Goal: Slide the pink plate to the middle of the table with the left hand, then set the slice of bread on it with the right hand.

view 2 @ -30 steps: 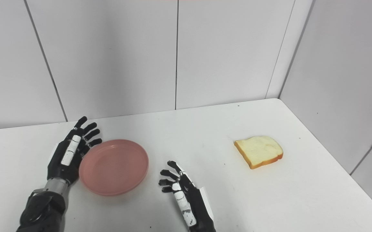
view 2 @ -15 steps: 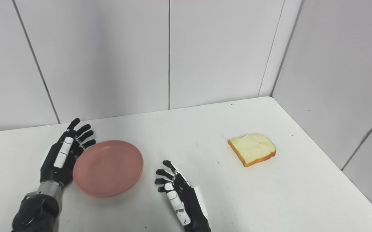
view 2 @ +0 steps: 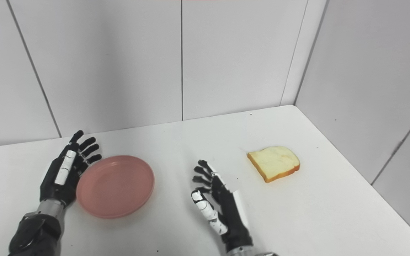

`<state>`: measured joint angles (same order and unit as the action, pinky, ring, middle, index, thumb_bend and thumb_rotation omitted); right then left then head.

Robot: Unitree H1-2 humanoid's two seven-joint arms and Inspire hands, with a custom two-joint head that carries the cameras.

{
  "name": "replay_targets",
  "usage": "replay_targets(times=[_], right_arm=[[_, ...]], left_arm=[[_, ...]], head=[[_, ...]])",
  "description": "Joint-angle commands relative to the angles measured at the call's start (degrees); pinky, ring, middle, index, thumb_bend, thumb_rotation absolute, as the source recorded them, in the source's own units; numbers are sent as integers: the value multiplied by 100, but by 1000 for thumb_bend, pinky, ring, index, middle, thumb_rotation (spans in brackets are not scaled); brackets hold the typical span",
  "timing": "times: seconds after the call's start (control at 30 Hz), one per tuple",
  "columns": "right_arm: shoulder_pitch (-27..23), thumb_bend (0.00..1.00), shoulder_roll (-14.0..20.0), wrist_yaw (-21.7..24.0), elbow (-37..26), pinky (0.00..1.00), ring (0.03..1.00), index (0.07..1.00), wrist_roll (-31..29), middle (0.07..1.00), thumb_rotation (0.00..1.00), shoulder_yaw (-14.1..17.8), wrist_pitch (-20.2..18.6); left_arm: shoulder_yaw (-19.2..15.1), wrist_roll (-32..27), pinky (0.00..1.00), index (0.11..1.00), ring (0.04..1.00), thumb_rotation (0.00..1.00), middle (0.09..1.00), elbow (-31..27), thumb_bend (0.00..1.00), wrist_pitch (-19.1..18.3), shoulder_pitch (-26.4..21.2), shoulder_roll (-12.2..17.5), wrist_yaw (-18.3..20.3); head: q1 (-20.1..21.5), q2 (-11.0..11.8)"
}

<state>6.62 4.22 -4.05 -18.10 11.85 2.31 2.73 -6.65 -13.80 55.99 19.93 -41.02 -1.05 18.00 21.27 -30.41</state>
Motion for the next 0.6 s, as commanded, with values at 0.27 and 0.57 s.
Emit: replay_targets(times=[0.27,0.57], right_arm=[[-720,915,1755,616,-469,813,861,897,-166,878,696,882,-656],[-1273,994,3062,1220,-240,879,912,916,-97,927,626,1154,-878]], left_arm=[[-90,-88,703,898,809,617,810,435,864,264,99,-73,123],[-86,-47,704,902,812,623,806,509,858,323,87,-112,82]], head=[[36,41],[-31,47]])
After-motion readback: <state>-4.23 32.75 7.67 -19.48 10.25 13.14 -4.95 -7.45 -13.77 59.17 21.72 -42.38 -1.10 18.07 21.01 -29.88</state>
